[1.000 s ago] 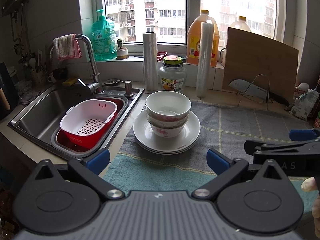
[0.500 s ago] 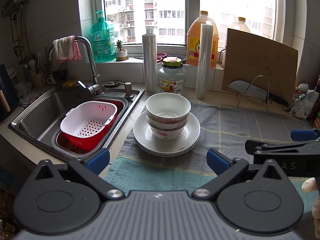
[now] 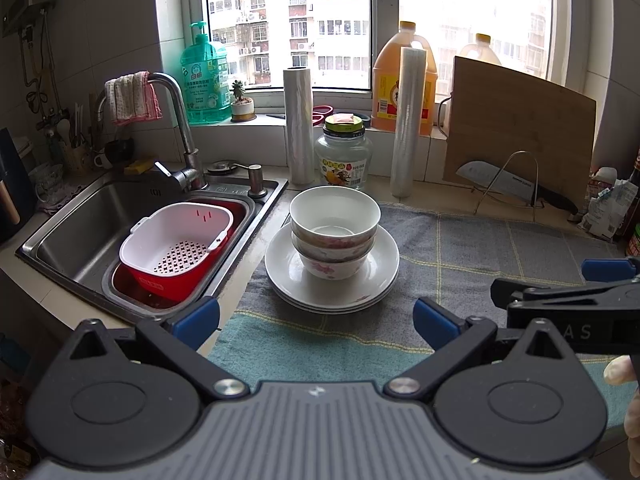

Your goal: Organize plates and bowls

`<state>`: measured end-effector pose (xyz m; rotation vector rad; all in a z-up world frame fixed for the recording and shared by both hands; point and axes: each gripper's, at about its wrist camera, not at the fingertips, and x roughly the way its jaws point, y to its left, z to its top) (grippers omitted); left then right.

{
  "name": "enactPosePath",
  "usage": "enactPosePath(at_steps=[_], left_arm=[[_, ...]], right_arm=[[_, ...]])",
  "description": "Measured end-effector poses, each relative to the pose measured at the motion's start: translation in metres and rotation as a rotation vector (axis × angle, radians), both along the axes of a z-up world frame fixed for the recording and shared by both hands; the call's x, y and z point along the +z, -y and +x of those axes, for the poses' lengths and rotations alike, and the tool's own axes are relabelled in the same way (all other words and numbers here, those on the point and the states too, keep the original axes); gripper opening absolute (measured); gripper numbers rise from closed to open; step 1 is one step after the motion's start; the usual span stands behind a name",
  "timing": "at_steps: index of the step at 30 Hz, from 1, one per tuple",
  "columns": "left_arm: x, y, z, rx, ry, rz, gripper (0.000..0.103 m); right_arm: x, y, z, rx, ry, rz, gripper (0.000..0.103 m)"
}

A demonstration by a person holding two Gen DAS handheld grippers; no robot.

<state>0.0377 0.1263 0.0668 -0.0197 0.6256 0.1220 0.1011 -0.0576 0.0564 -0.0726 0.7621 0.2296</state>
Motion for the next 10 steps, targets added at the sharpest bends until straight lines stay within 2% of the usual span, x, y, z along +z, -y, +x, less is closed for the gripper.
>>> enactPosePath(at_steps=[10], left_arm=[[0.0007, 0.0003, 0.0022, -0.002, -0.002, 0.000, 0.102]], right_arm=[[0.0004, 0.0028, 0.0008, 0.002, 0.004, -0.005, 0.103]])
